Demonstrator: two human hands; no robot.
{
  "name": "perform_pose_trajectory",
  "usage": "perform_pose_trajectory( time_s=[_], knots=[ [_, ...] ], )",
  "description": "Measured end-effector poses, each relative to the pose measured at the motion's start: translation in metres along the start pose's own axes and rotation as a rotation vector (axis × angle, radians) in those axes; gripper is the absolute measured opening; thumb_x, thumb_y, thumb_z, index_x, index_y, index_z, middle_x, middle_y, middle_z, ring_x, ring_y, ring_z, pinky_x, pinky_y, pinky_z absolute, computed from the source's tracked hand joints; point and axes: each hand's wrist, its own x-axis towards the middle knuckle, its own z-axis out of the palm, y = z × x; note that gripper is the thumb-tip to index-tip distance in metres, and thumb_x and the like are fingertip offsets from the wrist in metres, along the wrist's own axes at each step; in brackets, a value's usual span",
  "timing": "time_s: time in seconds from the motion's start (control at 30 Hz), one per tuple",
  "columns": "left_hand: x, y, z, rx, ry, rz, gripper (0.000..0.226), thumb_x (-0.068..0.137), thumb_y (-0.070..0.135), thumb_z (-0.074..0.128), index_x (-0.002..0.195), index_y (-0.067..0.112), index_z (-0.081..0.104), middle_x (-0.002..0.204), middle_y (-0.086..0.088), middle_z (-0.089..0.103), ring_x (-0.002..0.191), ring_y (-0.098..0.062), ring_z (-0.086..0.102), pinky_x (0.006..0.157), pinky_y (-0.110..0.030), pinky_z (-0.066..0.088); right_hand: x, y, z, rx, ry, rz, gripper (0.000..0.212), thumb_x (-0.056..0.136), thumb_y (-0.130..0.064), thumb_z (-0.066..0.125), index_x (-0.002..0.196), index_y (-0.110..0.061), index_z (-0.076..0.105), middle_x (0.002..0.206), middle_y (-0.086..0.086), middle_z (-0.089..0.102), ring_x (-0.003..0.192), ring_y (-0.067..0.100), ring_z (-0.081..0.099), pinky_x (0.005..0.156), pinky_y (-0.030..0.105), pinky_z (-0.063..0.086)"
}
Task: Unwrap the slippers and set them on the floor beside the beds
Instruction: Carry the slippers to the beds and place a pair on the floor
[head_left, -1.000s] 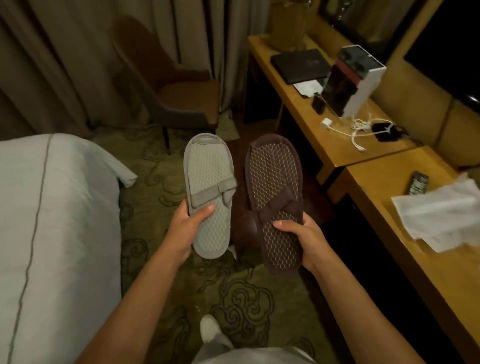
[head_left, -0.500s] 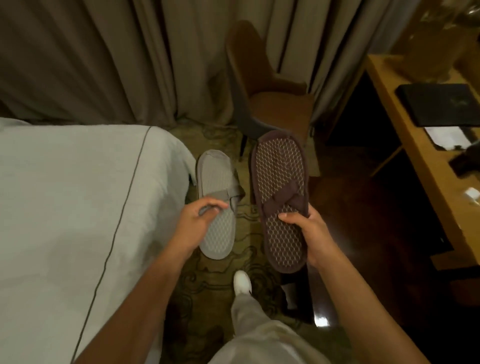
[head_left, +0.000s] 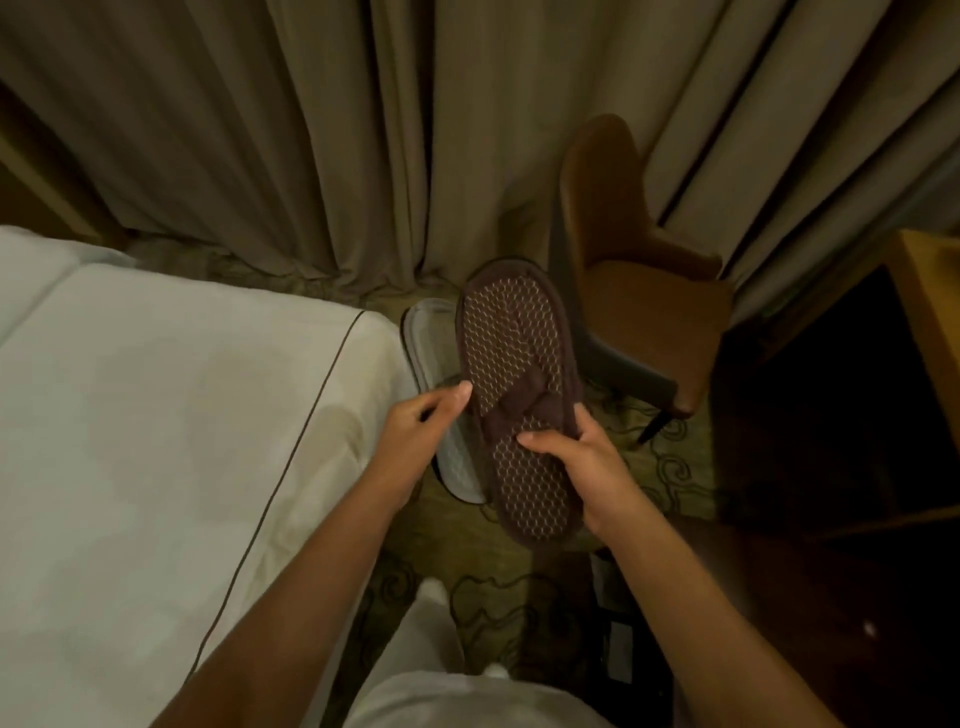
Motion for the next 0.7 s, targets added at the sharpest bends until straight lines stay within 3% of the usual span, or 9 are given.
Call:
perform_pose_trajectory(
  time_s=[0.13, 0.2, 0.3, 0.4, 0.47, 0.57, 0.63, 0.7],
  knots=[
    [0.090, 0.001, -0.010, -0.025, -0.002, 0.023, 0.055, 0.078, 0.060, 0.070, 0.121, 0.026, 0.072, 0.121, 0.012, 0.072, 0.117, -0.004, 0.064, 0.104, -0.031, 0.050, 0.085, -0.023, 0.023, -0.194, 0.017, -0.092, 0.049, 0.088, -0.016, 0.073, 0.129, -0.035, 0.055, 0.113, -0.015, 0.073, 0.105, 0.007, 0.069, 0.086, 0.027, 0.056],
    [0.140, 0.003, -0.018, -0.034, -0.004, 0.046, 0.050, 0.080, 0.059, 0.070, 0.121, 0.031, 0.072, 0.121, 0.015, 0.072, 0.118, -0.003, 0.064, 0.098, -0.023, 0.052, 0.132, -0.037, 0.034, -0.267, 0.015, -0.129, 0.050, 0.092, -0.023, 0.070, 0.136, -0.038, 0.051, 0.118, -0.019, 0.071, 0.111, 0.003, 0.066, 0.095, 0.029, 0.052],
    [0.210, 0.012, -0.035, -0.082, 0.020, 0.027, 0.045, 0.080, 0.057, 0.071, 0.119, 0.036, 0.070, 0.119, 0.017, 0.072, 0.116, -0.001, 0.064, 0.092, -0.017, 0.052, 0.198, -0.064, 0.052, -0.339, -0.013, -0.114, 0.048, 0.094, -0.032, 0.066, 0.130, -0.057, 0.046, 0.121, -0.031, 0.065, 0.113, -0.008, 0.061, 0.093, 0.017, 0.048],
    [0.271, 0.033, -0.051, -0.108, 0.019, 0.021, 0.040, 0.085, 0.049, 0.070, 0.121, 0.032, 0.070, 0.115, 0.017, 0.073, 0.115, -0.004, 0.065, 0.090, -0.015, 0.053, 0.255, -0.098, 0.066, -0.343, -0.014, -0.081, 0.052, 0.090, -0.044, 0.067, 0.137, -0.052, 0.046, 0.124, -0.029, 0.065, 0.114, -0.006, 0.061, 0.094, 0.018, 0.048],
    [0.303, 0.047, -0.061, -0.140, 0.003, -0.008, 0.053, 0.081, 0.052, 0.069, 0.126, 0.024, 0.069, 0.119, 0.008, 0.073, 0.115, -0.009, 0.066, 0.097, -0.027, 0.054, 0.290, -0.121, 0.071, -0.290, -0.046, -0.002, 0.053, 0.085, -0.061, 0.064, 0.135, -0.050, 0.052, 0.128, -0.021, 0.065, 0.115, -0.002, 0.063, 0.092, 0.020, 0.050],
    [0.346, 0.061, -0.079, -0.256, 0.000, -0.068, 0.073, 0.072, 0.055, 0.074, 0.134, 0.019, 0.063, 0.127, 0.000, 0.070, 0.119, -0.017, 0.065, 0.106, -0.047, 0.049, 0.338, -0.153, 0.076, -0.255, -0.088, 0.115, 0.048, 0.083, -0.078, 0.049, 0.112, -0.048, 0.072, 0.118, -0.010, 0.073, 0.107, 0.009, 0.070, 0.081, 0.022, 0.058],
    [0.375, 0.065, -0.090, -0.314, 0.030, -0.073, 0.081, 0.067, 0.055, 0.080, 0.136, 0.017, 0.060, 0.130, -0.001, 0.068, 0.122, -0.018, 0.063, 0.108, -0.048, 0.047, 0.370, -0.163, 0.080, -0.251, -0.058, 0.110, 0.051, 0.081, -0.076, 0.055, 0.108, -0.039, 0.077, 0.111, -0.004, 0.076, 0.103, 0.014, 0.073, 0.077, 0.023, 0.059],
    [0.402, 0.069, -0.101, -0.304, 0.099, -0.075, 0.086, 0.064, 0.056, 0.085, 0.137, 0.017, 0.059, 0.131, -0.003, 0.067, 0.123, -0.020, 0.062, 0.108, -0.047, 0.047, 0.401, -0.168, 0.086, -0.252, -0.050, 0.073, 0.062, 0.070, -0.072, 0.072, 0.111, -0.026, 0.076, 0.111, 0.005, 0.076, 0.105, 0.022, 0.072, 0.087, 0.036, 0.059]
  ],
)
